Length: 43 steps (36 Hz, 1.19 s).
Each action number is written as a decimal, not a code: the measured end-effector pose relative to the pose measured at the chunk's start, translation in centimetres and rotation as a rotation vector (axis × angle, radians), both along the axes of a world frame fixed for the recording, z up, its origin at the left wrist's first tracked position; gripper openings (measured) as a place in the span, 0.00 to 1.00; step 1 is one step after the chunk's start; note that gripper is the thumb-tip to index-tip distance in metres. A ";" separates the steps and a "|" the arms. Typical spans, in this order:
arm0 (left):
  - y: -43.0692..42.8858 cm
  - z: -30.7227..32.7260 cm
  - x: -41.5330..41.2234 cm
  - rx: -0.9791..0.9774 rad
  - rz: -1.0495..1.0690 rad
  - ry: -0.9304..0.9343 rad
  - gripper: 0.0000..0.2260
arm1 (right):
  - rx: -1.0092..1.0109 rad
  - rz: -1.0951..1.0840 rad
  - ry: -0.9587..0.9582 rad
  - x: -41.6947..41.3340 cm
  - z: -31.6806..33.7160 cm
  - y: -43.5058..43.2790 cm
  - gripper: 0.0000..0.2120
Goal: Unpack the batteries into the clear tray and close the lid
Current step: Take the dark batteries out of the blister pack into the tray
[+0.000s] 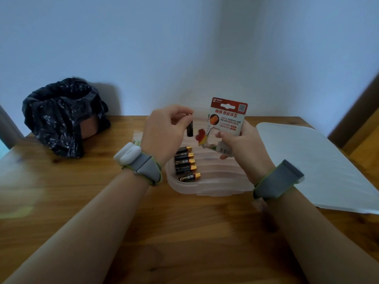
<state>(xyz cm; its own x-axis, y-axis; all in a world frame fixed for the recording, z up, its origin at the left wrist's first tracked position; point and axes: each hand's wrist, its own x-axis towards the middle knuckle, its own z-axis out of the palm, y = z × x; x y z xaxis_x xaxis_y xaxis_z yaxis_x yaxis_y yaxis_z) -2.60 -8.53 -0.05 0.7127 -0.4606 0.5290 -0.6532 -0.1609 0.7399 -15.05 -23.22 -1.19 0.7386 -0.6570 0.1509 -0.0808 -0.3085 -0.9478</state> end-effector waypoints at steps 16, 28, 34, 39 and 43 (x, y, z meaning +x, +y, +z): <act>-2.3 0.2 3.5 0.644 0.007 -0.153 0.06 | -0.005 -0.037 0.040 0.1 -0.1 -0.3 0.12; -3.5 0.0 4.3 0.865 -0.031 -0.259 0.07 | 0.004 -0.044 0.028 0.1 -0.1 -0.2 0.12; -4.0 -0.1 4.2 0.933 -0.020 -0.344 0.06 | 0.027 -0.047 0.018 0.1 0.1 -0.2 0.11; -4.1 -0.3 4.4 0.959 -0.014 -0.362 0.06 | 0.034 -0.042 0.005 0.0 0.2 -0.1 0.09; -4.1 -0.4 4.4 0.960 -0.013 -0.357 0.07 | 0.028 -0.042 0.008 0.0 0.2 0.0 0.10</act>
<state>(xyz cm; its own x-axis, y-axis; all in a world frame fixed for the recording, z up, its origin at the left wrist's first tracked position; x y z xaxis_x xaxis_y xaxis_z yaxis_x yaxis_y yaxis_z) 1.78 -12.65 -0.41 0.5775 -0.8084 0.1136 -0.8163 -0.5740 0.0648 -15.08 -23.24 -1.01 0.7114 -0.6915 0.1258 -0.1010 -0.2777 -0.9554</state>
